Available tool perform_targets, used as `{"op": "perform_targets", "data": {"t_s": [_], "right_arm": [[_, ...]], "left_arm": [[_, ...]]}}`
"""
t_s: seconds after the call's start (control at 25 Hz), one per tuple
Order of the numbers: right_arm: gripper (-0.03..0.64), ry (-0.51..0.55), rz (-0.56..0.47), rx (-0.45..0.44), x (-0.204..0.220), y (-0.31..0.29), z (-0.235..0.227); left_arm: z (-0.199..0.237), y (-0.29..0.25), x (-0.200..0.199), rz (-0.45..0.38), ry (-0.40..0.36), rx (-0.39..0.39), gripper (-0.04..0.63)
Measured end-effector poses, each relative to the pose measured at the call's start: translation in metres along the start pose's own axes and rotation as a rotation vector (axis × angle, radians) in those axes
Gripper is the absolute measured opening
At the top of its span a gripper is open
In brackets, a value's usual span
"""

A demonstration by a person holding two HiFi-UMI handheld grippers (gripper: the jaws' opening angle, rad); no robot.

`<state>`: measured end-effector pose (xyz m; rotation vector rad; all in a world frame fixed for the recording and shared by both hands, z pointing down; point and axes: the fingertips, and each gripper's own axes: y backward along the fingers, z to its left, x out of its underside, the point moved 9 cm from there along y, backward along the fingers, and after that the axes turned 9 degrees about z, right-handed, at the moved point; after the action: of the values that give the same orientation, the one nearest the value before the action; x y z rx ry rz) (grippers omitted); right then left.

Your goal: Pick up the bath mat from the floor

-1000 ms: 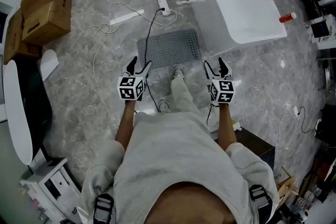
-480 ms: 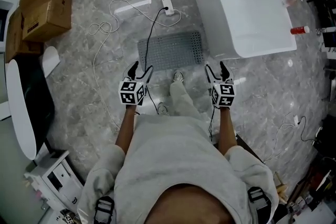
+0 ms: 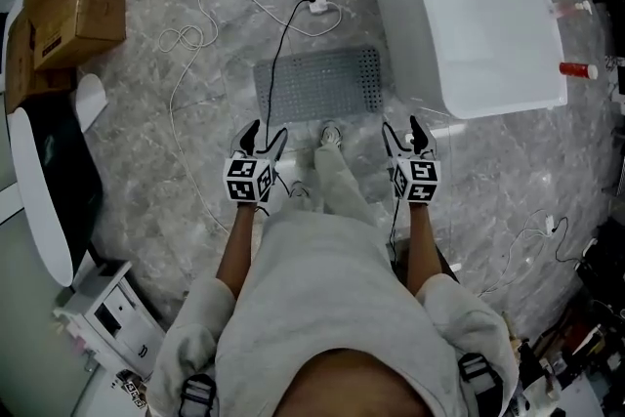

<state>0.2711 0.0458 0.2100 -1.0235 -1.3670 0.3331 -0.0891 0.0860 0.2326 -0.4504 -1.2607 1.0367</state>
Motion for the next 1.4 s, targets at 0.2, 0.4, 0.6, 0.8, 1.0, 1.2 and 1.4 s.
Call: {"op": "perform_targets", "data": {"t_s": [0.2,0.4,0.6,0.8,1.0,1.2,1.4], "right_arm": [[0.268,0.024,0.028,-0.029,-0.006,-0.032,-0.01],[0.268,0.052,0.065,-0.055,-0.003,-0.067,-0.018],[0.268,0.068,0.112,-0.066,0.006,-0.093,-0.022],[0.268,0.072,0.148,-0.075,0.019,-0.11,-0.021],[0.268,0.077,0.194,-0.076,0.039,-0.133,-0.014],[0.268,0.07,0.231,-0.072,0.066,-0.165,-0.01],[0.268,0.065,0.29,-0.072,0.105,-0.2,-0.008]], "left_arm": [[0.014,-0.025,0.001,0.026,0.03,-0.022,0.288],[0.033,-0.048,0.008,0.036,0.056,-0.039,0.288],[0.046,-0.065,0.024,0.088,0.069,-0.037,0.288],[0.056,-0.079,0.042,0.108,0.085,-0.031,0.288],[0.068,-0.105,0.064,0.136,0.079,0.006,0.288],[0.09,-0.139,0.086,0.14,0.076,0.029,0.288],[0.116,-0.174,0.118,0.158,0.096,0.034,0.288]]}}
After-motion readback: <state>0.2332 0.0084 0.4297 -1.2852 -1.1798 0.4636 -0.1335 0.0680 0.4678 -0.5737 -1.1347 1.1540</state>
